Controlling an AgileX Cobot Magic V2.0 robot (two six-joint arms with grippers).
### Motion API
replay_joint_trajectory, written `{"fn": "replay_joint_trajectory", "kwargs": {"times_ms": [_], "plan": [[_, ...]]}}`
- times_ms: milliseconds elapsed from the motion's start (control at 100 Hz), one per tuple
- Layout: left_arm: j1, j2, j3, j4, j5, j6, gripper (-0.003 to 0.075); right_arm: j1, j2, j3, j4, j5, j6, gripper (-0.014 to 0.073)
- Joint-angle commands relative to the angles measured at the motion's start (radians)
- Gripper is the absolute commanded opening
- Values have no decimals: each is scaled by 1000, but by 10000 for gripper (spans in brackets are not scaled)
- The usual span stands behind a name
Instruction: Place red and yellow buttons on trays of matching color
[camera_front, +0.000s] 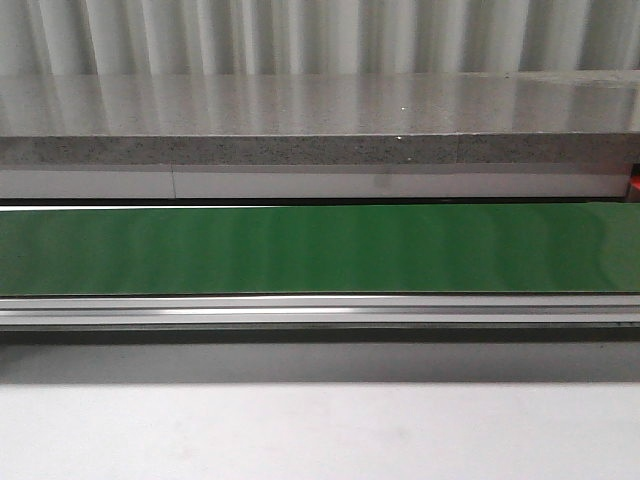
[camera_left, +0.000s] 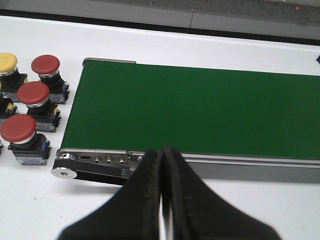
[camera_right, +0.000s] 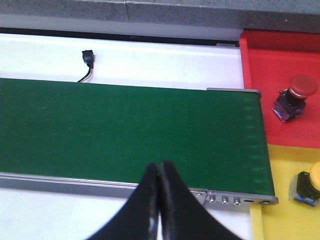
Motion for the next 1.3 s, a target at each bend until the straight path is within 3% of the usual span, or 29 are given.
{"fn": "replay_joint_trajectory", "kwargs": {"times_ms": [0, 120, 190, 260, 410, 480, 700, 880, 1000, 1290], "plan": [[-6, 4, -26, -14, -72, -1, -19, 1, -3, -24, 6, -51, -13, -67], [-6, 4, -26, -14, -72, -1, -7, 1, -3, -24, 6, -50, -13, -67], [-6, 4, -26, -14, -71, -1, 57, 1, -3, -24, 6, -50, -13, -67], [-6, 4, -26, -14, -63, -1, 185, 1, -3, -24, 6, -50, -13, -67], [-6, 4, -26, -14, -48, -1, 601, 1, -3, -24, 6, -50, -13, -67], [-6, 4, -26, -14, -48, -1, 715, 1, -3, -24, 6, -50, -13, -67], [-2, 4, -37, -7, -51, -17, 638, 1, -3, -24, 6, -50, -13, -67], [37, 60, -91, 181, -38, -266, 638, 1, -3, -24, 6, -50, -13, -67], [85, 159, -154, 226, -14, -348, 638, 1, -3, -24, 6, -50, -13, -67], [215, 493, -301, 190, 3, -349, 638, 1, -3, -24, 6, -50, -13, -67]]}}
